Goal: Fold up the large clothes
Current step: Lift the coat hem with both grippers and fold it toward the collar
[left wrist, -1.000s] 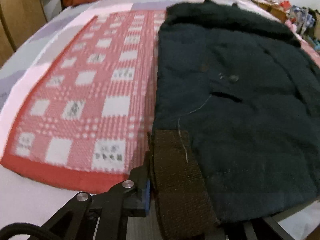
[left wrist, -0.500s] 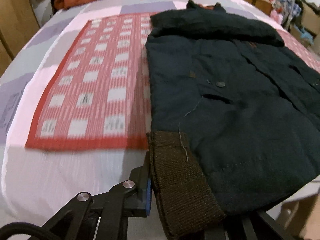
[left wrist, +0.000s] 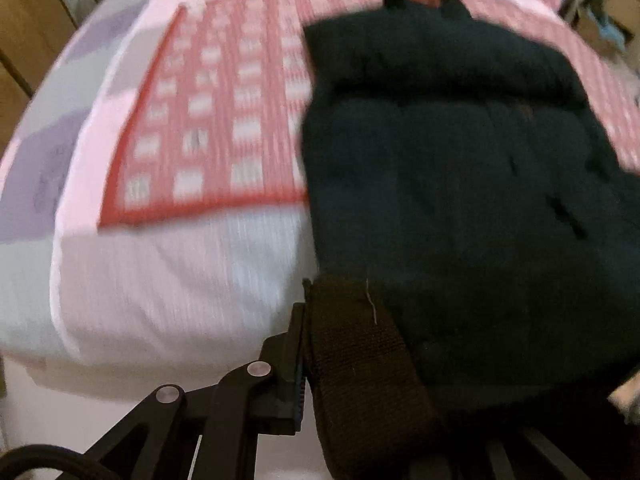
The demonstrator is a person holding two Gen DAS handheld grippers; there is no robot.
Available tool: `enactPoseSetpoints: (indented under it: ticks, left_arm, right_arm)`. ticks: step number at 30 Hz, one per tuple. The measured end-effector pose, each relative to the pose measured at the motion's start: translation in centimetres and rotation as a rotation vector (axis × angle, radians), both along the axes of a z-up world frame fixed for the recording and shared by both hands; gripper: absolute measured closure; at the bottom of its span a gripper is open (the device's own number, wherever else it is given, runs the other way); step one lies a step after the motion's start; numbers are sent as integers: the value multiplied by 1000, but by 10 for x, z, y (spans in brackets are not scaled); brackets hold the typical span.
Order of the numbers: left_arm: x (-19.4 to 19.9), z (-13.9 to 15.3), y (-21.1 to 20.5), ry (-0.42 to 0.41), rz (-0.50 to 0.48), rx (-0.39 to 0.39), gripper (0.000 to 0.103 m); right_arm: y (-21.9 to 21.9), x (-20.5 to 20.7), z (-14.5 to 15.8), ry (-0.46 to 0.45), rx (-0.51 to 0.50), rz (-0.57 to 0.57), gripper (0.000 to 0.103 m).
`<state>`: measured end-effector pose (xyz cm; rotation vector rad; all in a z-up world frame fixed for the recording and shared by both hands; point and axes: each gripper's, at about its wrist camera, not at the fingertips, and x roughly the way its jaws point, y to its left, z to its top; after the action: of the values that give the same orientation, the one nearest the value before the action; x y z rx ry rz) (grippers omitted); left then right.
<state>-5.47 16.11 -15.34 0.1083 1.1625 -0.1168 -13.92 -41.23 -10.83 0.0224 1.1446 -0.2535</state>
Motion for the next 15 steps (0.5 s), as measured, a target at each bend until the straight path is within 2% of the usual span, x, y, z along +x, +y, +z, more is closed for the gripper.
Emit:
enactPoseSetpoints:
  ticks: [4,9,12,15]
  left_arm:
    - [65,9,-3,-108,-11,-6,88]
    - [174,13,-16,-196,1,-32,88]
    - [244,9,-26,-223,31,-49,88]
    - [312,-11,-36,-194,65,-38,88]
  right_arm:
    - [-2,60,8,-113,-4,15,89]
    - [-18,167,8,-247,15,14,89]
    - [-31,228,5,-296,31,2,89]
    - [-41,304,-8,-309,30,-3,89]
